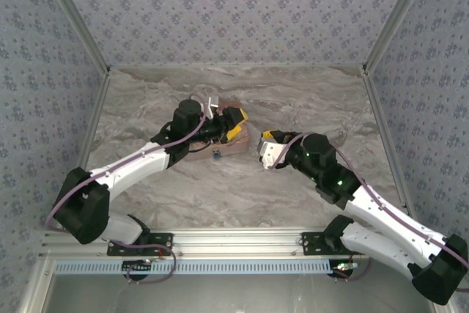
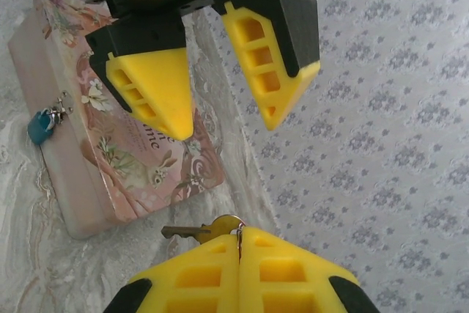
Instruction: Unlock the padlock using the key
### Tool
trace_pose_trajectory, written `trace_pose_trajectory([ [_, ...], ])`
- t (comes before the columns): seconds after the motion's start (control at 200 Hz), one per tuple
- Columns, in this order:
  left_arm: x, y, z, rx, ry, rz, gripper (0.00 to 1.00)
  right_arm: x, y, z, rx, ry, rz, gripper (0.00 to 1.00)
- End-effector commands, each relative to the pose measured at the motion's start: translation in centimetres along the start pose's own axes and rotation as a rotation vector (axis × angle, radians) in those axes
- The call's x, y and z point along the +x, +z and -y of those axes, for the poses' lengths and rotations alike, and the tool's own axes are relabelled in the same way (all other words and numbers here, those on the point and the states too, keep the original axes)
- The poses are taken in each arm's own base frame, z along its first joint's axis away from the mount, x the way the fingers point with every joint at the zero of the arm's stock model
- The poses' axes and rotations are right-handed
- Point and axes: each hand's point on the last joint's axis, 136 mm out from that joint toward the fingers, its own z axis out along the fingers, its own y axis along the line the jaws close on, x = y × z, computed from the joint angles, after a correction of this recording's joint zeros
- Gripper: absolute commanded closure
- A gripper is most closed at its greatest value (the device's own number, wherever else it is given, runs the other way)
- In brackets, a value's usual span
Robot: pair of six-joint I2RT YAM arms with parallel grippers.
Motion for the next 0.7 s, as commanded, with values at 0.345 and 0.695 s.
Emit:
trace_pose_trajectory([
  [0.345, -0.9, -1.5, 4.8, 0.169, 0.552, 0.116, 0.26, 2.1, 2.1, 2.4, -0.012, 0.723, -0.098, 1.00],
  [0.695, 2.3, -3.2, 6.2, 0.244, 0.921, 0.026, 0.21, 1.9, 1.0, 5.1, -0.064, 1.312, 0.044, 1.00],
])
